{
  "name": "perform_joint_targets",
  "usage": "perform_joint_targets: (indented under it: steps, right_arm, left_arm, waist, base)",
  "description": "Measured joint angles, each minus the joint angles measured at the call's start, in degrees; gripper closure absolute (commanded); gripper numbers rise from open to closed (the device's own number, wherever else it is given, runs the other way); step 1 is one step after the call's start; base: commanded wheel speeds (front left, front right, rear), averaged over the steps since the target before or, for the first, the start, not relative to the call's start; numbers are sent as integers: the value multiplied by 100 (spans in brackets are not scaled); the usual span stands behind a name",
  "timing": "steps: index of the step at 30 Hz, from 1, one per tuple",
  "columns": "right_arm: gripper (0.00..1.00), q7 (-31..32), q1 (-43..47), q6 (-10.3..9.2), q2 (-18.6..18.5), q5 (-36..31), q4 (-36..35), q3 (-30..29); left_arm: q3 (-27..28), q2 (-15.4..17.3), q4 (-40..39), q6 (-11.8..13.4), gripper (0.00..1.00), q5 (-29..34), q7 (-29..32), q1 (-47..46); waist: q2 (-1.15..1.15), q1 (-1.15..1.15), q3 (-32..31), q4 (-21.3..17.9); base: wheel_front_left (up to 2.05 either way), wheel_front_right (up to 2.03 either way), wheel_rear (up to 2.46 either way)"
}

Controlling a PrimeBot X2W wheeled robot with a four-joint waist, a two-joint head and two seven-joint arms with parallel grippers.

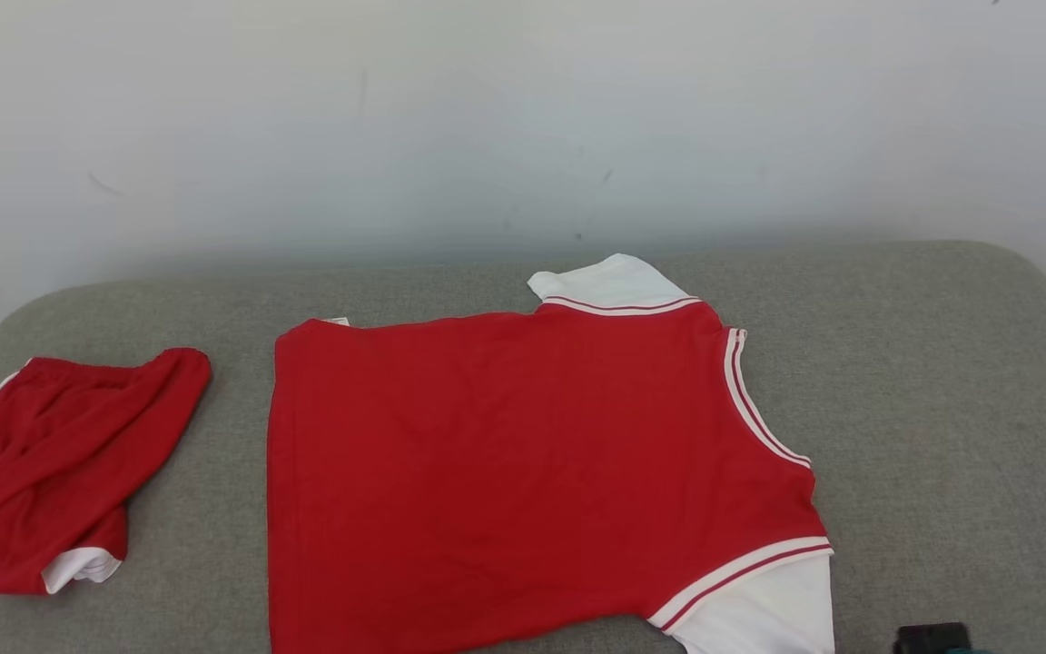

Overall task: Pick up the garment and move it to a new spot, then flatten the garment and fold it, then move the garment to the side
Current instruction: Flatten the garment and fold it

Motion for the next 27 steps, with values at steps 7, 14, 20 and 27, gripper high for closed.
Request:
perform_joint_targets:
  steps: [7, 14, 20, 27]
  right_arm:
    - [0, -77, 201, 199, -313, 320, -472, -309]
    - [0, -441, 259, 242, -378, 407, -1322, -528]
    - [0, -1050, -38, -2, -305, 27, -1627, -667]
    - [0, -1694, -172, -332, -127, -411, -1767, -772]
  left_arm:
    - [193, 165, -208, 71, 0, -9, -197, 120]
    - [616, 307, -626, 241, 0, -29, -405, 252]
    - [917, 205, -969, 307, 0, 73, -467, 306]
    - [1343, 147, -1265, 355, 0, 233, -483, 351]
  waist:
    - [1, 0, -37, 75]
    - [1, 0, -77, 42]
    - [0, 0, -55, -68]
    - [1, 0, 20, -158]
  base:
    - [0, 0, 0]
    - [0, 0, 0]
    - [0, 0, 0]
    - [0, 0, 0]
